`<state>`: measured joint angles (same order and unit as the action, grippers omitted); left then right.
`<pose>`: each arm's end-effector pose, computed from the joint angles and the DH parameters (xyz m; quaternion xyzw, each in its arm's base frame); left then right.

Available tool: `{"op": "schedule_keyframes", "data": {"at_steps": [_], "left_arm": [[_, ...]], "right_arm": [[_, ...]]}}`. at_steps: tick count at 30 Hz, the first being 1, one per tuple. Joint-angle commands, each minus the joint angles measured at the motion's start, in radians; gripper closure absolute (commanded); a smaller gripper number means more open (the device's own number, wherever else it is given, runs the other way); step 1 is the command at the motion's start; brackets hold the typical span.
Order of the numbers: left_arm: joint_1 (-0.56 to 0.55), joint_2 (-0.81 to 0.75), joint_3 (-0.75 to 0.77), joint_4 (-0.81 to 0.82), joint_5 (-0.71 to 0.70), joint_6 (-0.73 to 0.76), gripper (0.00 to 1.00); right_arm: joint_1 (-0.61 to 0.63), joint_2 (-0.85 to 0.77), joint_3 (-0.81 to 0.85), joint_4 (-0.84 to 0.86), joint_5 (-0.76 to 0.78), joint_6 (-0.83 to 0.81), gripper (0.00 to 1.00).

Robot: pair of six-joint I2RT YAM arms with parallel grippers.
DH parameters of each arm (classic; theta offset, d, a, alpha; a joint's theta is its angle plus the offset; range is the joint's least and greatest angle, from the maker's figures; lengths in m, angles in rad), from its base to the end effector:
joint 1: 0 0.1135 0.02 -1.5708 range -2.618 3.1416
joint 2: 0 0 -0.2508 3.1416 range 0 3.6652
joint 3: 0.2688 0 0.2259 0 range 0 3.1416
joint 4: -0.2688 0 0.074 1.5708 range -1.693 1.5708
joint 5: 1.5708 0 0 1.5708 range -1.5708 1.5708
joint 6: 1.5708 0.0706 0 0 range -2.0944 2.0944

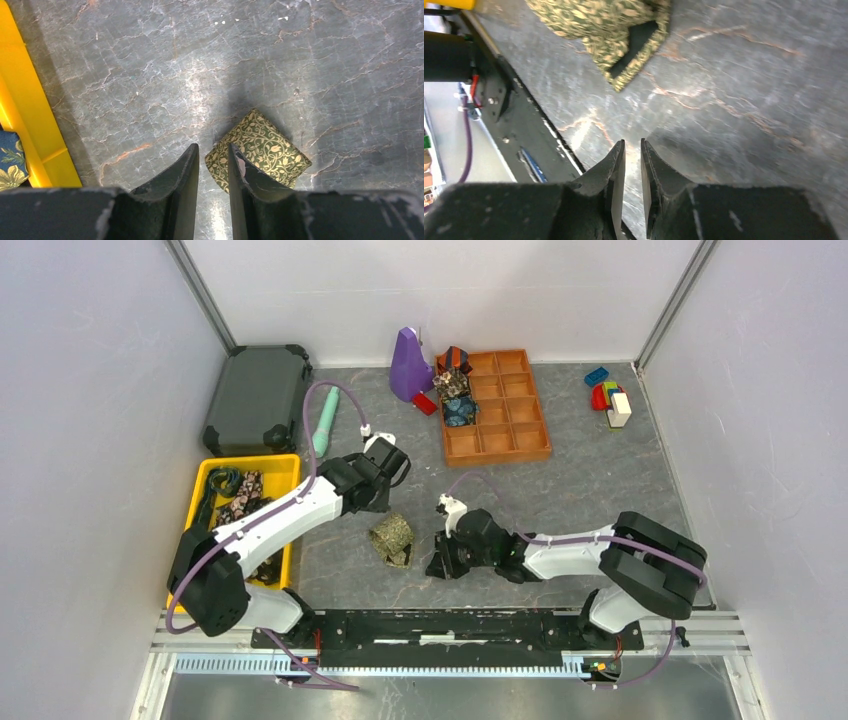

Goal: Roll the ties
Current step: Pick up the tie at the center of the board.

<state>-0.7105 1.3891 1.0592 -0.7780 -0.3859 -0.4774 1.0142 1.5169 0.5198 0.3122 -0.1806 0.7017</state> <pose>0.2162 -0.1510 0.2216 0.0674 0.9539 0.0287 0.2910 0.1404 0.2497 0.1228 -0.1782 0.8828 0.3762 0.2175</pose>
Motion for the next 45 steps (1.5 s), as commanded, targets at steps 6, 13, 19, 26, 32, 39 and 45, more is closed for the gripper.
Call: {"op": "schedule_keyframes", "data": {"at_steps": [6, 13, 19, 26, 32, 39, 45], "left_arm": [[0.016, -0.073, -0.038, 0.002, -0.073, -0.023, 0.65], [0.023, -0.139, -0.073, 0.003, -0.095, -0.046, 0.65], [0.023, -0.165, -0.103, 0.002, -0.101, -0.062, 0.65], [0.023, -0.186, -0.115, 0.004, -0.098, -0.076, 0.65], [0.022, -0.194, -0.123, 0.005, -0.091, -0.077, 0.66], [0.022, -0.213, -0.134, 0.004, -0.09, -0.08, 0.66], [0.022, -0.233, -0.141, -0.001, -0.094, -0.085, 0.66]], "right_arm": [[0.065, 0.099, 0.044, 0.314, 0.004, 0.088, 0.77], [0.083, 0.207, 0.059, 0.411, 0.006, 0.112, 0.78], [0.084, 0.244, 0.04, 0.447, 0.014, 0.118, 0.79], [0.089, 0.182, 0.028, 0.507, 0.0, 0.114, 0.75], [0.089, 0.235, 0.071, 0.477, 0.02, 0.112, 0.76], [0.089, 0.324, 0.078, 0.495, 0.047, 0.099, 0.77], [0.079, 0.31, 0.049, 0.447, 0.083, 0.073, 0.78]]}}
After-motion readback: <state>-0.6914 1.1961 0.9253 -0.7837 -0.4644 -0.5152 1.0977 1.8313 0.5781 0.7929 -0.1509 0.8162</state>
